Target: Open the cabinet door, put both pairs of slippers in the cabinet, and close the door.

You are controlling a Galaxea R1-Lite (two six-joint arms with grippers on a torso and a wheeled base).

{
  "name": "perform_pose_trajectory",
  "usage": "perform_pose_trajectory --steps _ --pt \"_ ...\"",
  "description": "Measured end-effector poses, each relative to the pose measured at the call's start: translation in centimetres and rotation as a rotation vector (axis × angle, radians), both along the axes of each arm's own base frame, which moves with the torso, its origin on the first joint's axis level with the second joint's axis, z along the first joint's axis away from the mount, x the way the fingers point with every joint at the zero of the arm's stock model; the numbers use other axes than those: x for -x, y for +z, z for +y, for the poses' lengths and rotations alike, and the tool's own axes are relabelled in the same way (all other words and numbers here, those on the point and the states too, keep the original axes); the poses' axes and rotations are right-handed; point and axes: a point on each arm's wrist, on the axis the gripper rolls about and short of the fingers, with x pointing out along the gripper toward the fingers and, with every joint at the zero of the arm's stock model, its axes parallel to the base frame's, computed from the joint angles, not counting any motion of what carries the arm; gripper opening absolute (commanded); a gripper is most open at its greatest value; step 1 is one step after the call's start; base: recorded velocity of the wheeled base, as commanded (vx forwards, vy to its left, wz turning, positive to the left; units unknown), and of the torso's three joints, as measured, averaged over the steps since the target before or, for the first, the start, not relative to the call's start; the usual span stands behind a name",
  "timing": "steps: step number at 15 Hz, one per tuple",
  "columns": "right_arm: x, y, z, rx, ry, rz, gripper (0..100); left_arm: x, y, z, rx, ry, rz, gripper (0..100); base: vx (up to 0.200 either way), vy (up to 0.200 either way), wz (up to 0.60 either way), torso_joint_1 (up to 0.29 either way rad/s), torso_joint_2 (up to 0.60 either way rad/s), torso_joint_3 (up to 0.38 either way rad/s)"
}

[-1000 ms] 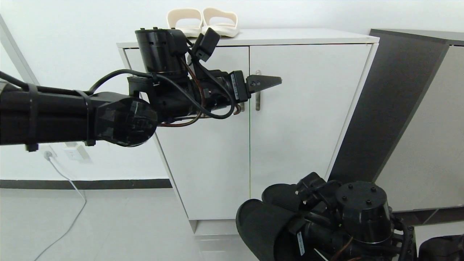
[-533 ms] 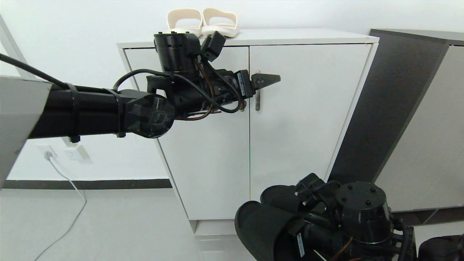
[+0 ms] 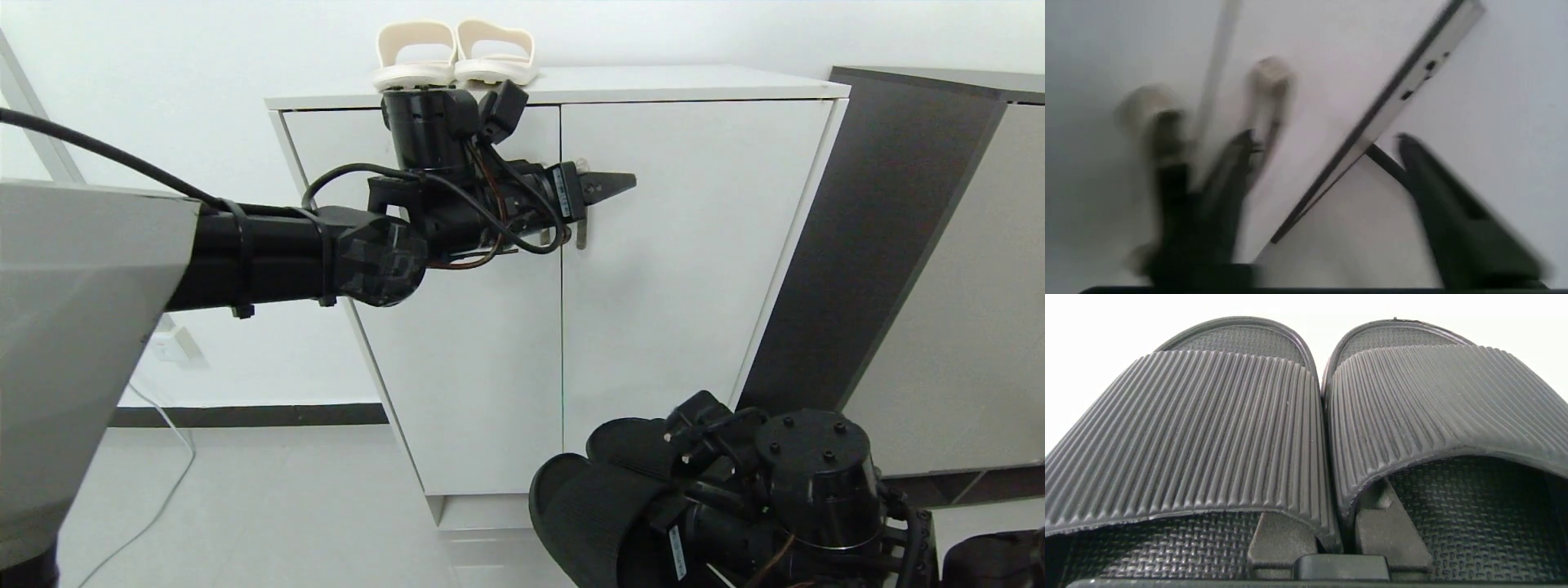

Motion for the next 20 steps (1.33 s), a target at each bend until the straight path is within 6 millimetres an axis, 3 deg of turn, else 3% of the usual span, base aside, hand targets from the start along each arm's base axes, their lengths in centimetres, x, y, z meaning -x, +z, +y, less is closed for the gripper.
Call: perform_pose_trajectory --steps 3,5,8,14,17,20 --pt "0.3 -0.2 -0.1 -0.005 0.049 0.022 0 0.1 -0.7 0.2 -0.015 0.007 0.026 0 0.000 0.000 0.00 0.000 0.00 0.000" --pt "0.8 -0.3 -0.5 -0.021 0.122 0.039 0 1.2 -0.8 0.4 -0.025 -0.004 0.041 0 0.000 0.000 0.00 0.000 0.00 0.000" --pt "2.1 -0.4 -1.6 -0.015 0.264 0.044 0 4.0 -0.5 1.3 -0.038 -0.026 0.065 0 0.000 0.000 0.00 0.000 0.00 0.000" --pt "3.1 -0.2 -2.3 -0.005 0.299 0.031 0 9.8 0.8 4.0 -0.016 -0.042 0.030 0 0.000 0.000 0.00 0.000 0.00 0.000" --pt "3.3 -0.2 -2.2 -0.001 0.310 0.023 0 10.1 1.3 4.7 -0.008 -0.026 0.020 0 0.000 0.000 0.00 0.000 0.00 0.000" --pt "3.4 -0.3 -2.2 0.008 0.316 0.017 0 8.2 2.1 4.1 0.011 -0.011 -0.009 0 0.000 0.000 0.00 0.000 0.00 0.000"
